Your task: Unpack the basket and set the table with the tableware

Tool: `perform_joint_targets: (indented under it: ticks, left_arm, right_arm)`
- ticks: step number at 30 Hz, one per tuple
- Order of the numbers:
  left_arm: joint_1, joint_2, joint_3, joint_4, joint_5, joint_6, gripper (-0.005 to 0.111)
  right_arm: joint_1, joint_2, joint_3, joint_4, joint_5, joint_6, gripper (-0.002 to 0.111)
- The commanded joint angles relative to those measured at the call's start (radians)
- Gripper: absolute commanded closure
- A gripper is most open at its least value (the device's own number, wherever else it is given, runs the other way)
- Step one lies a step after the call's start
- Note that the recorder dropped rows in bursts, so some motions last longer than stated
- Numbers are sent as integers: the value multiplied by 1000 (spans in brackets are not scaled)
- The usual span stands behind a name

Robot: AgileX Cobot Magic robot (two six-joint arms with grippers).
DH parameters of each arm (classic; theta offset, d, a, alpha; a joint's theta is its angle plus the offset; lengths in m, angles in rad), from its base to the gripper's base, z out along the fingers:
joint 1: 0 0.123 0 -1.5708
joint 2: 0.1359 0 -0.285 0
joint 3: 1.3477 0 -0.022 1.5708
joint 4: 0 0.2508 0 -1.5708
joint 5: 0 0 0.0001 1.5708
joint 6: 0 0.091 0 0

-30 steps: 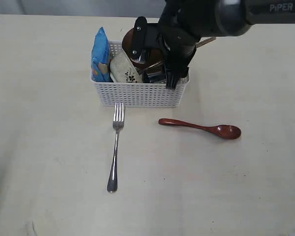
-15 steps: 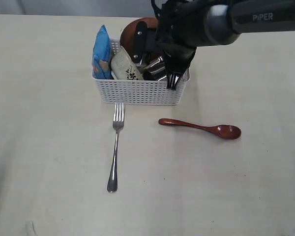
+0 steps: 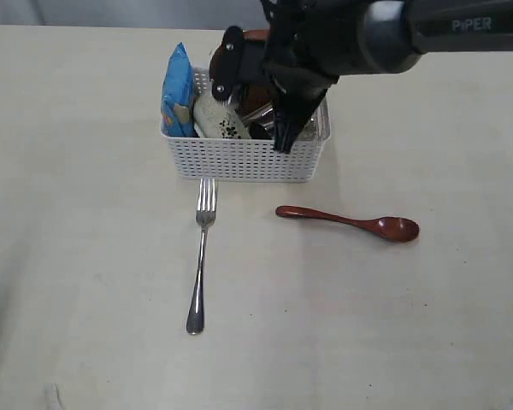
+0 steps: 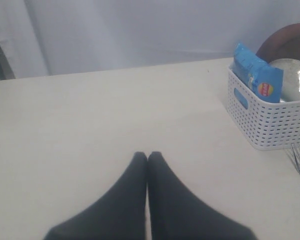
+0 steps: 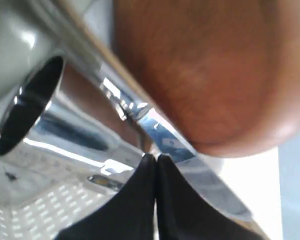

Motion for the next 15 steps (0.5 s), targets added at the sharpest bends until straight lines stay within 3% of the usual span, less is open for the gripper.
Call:
perform_joint_targets:
  ticks: [1, 4, 6, 10, 11, 15]
  left_arm:
    - [1, -3, 4, 4, 0, 6, 107]
    - [1, -3, 4, 4, 0, 6, 107]
    - [1, -3, 4, 4, 0, 6, 107]
    - [1, -3, 4, -5, 0, 6, 107]
    - [1, -3, 4, -5, 0, 6, 107]
    - [1, -3, 4, -5, 0, 6, 107]
  right_arm:
    - [-36, -102, 0, 116, -43, -1, 108]
    - [-75, -154, 0, 181, -43, -6, 104]
    - [-112, -180, -5, 253, -43, -8, 92]
    - [-223, -206, -33, 497, -37, 47, 54]
    - [-259, -206, -45, 575, -29, 69, 49]
    - [-411, -202, -60, 894, -4, 77, 49]
